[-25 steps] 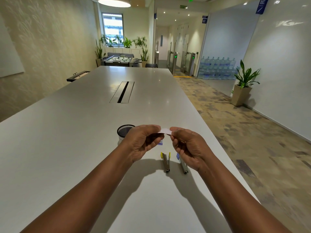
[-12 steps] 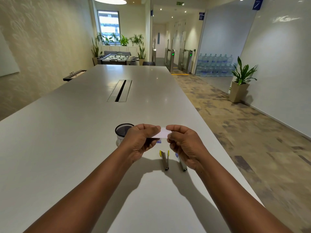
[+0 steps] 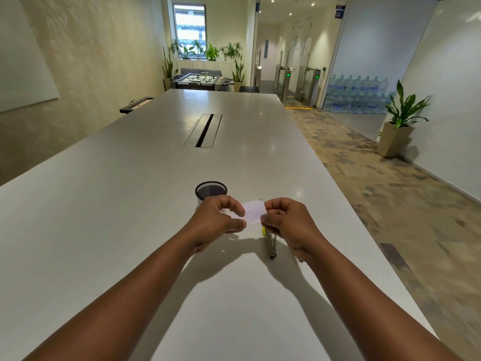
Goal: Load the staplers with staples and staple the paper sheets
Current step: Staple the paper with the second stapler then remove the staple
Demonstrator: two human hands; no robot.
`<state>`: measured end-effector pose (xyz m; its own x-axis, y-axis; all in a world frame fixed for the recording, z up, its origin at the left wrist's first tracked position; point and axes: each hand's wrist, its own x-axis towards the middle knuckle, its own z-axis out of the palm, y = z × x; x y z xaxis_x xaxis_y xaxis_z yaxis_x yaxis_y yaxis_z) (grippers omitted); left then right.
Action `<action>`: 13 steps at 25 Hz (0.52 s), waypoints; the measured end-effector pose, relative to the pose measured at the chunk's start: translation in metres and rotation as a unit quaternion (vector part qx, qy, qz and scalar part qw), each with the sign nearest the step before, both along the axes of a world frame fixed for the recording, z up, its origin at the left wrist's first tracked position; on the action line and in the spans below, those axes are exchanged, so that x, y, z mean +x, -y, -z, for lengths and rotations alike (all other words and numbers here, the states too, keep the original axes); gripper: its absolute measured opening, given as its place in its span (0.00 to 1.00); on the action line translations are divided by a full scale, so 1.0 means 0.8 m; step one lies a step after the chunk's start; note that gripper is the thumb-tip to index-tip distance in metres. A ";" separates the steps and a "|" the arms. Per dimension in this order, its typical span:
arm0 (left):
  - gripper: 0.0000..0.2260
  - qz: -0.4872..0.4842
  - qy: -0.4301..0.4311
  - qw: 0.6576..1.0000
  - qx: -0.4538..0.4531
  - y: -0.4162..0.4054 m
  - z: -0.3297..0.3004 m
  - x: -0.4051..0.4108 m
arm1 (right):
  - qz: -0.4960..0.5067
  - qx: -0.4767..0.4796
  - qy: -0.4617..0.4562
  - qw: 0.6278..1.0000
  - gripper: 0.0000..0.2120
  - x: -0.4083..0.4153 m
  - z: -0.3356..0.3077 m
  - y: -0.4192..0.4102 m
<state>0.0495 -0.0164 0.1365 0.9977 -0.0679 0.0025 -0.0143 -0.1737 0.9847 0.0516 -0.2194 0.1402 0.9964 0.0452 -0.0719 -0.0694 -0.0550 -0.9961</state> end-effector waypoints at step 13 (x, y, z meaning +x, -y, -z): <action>0.10 -0.163 -0.018 0.961 0.222 -0.100 0.092 0.034 | 0.038 -0.200 0.224 0.953 0.08 0.081 0.004 -0.072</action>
<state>0.0766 0.0633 0.0627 0.9650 0.2619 0.0104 0.1448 -0.5657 0.8118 0.1162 -0.1615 0.1374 0.9304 0.0302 0.3652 0.3391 -0.4488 -0.8268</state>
